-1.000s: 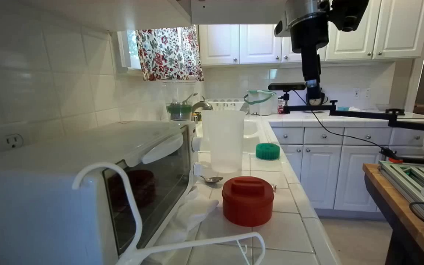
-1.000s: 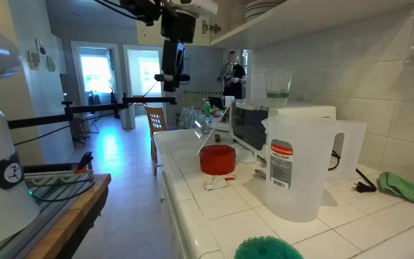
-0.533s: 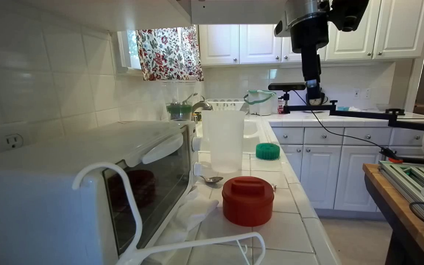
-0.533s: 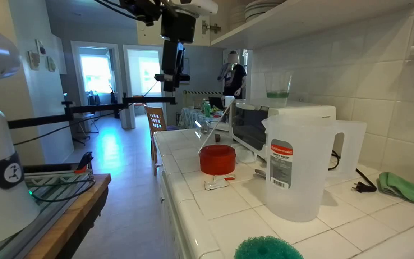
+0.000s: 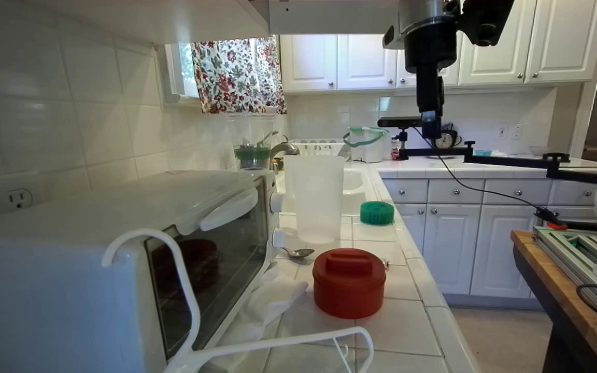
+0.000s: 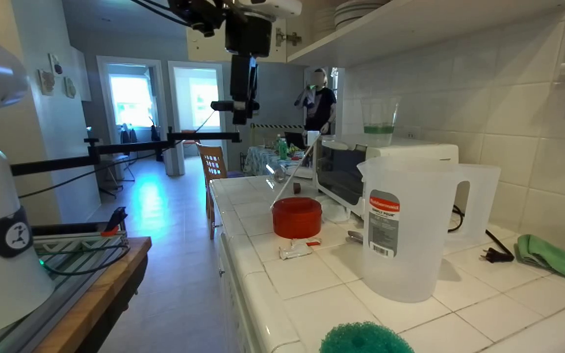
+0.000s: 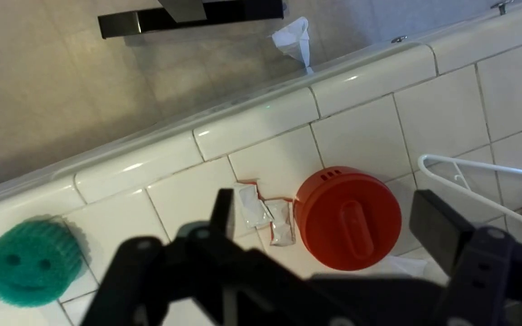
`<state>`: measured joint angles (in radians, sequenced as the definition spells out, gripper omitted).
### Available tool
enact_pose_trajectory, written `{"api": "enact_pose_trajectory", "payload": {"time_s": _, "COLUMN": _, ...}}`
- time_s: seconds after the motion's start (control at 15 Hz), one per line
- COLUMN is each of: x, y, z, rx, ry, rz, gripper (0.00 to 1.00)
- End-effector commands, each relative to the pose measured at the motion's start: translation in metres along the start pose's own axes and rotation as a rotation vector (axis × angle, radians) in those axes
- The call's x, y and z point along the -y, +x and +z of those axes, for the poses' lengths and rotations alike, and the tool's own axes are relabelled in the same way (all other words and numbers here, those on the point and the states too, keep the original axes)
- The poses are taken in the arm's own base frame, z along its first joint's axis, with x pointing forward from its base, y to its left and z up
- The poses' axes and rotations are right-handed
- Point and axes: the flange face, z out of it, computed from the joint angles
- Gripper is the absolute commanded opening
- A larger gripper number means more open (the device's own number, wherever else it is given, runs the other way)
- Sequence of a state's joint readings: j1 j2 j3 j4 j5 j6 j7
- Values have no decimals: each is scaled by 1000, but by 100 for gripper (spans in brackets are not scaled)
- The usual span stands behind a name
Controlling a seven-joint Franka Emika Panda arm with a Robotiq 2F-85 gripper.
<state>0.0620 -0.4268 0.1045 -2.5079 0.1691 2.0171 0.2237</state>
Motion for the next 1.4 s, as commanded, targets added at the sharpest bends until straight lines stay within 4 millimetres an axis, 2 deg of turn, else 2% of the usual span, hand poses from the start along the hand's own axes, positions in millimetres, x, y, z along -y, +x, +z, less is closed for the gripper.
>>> {"api": "enact_pose_trajectory", "payload": {"time_s": 0.0, "x": 10, "y": 8, "z": 9, "rx": -54, "ry": 28, "rz": -48, "gripper": 100}}
{"api": "enact_pose_trajectory", "payload": {"time_s": 0.4, "x": 42, "y": 18, "z": 18, "rx": -183, "ry": -1, "rz": -182, "gripper": 100}}
{"api": "enact_pose_trajectory", "payload": {"time_s": 0.67, "x": 59, "y": 21, "z": 11, "rx": -279, "ry": -47, "rz": -301, "gripper": 100}}
{"api": "enact_pose_trajectory", "payload": {"time_s": 0.93, "x": 64, "y": 37, "z": 1, "rx": -388, "ry": -110, "rz": -410, "gripper": 100}}
{"api": "enact_pose_trajectory", "payload": {"time_s": 1.0, "x": 64, "y": 43, "z": -3, "rx": -427, "ry": -115, "rz": -380, "gripper": 100}}
{"api": "enact_pose_trajectory", "payload": {"time_s": 1.07, "x": 64, "y": 33, "z": -2, "rx": -391, "ry": -93, "rz": -367, "gripper": 100}}
{"api": "enact_pose_trajectory", "payload": {"time_s": 1.33, "x": 64, "y": 35, "z": -2, "rx": -396, "ry": -94, "rz": -367, "gripper": 100}}
